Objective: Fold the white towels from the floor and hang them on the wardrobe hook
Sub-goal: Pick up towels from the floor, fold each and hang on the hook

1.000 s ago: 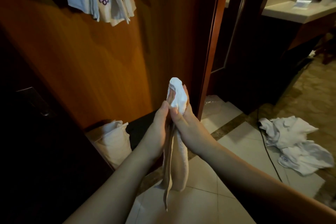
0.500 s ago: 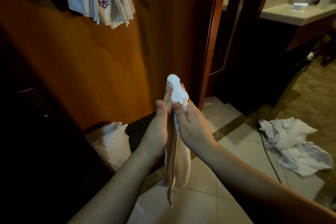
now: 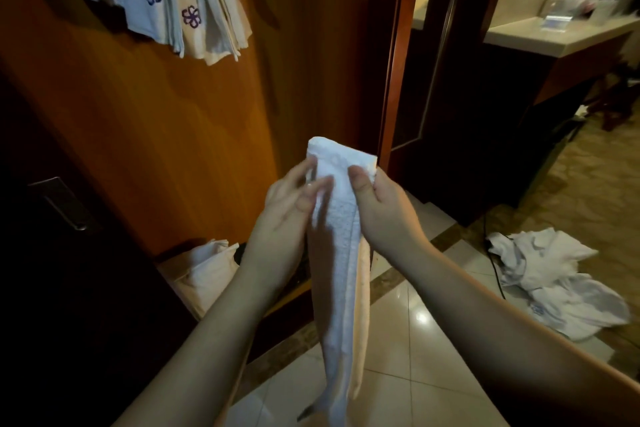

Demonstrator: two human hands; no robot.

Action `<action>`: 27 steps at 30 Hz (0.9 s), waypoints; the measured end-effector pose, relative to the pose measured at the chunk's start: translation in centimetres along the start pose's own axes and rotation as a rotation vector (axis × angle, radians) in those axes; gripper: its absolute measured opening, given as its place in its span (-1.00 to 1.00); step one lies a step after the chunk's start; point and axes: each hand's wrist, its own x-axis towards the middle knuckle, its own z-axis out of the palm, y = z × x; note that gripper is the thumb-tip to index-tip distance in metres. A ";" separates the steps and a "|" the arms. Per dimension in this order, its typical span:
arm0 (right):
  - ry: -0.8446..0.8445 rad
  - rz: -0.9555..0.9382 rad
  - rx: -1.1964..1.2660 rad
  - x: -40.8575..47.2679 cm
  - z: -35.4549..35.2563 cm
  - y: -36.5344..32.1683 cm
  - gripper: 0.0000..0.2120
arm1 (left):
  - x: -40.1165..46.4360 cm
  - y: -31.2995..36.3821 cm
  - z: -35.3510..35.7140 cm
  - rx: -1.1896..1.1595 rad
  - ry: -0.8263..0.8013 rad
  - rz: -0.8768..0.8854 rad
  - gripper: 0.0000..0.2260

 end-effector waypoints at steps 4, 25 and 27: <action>-0.134 -0.005 0.060 1.1 -2.1 -1.8 -0.71 | 2.5 -0.3 -1.1 -0.112 0.067 -0.129 -0.33; -0.420 0.500 0.738 3.4 0.9 6.2 -0.29 | 8.9 5.7 -2.9 -0.457 0.056 -0.232 -0.80; -0.396 0.494 0.803 3.2 1.0 6.2 -0.26 | 9.4 6.0 -3.3 -0.454 0.091 -0.275 -0.76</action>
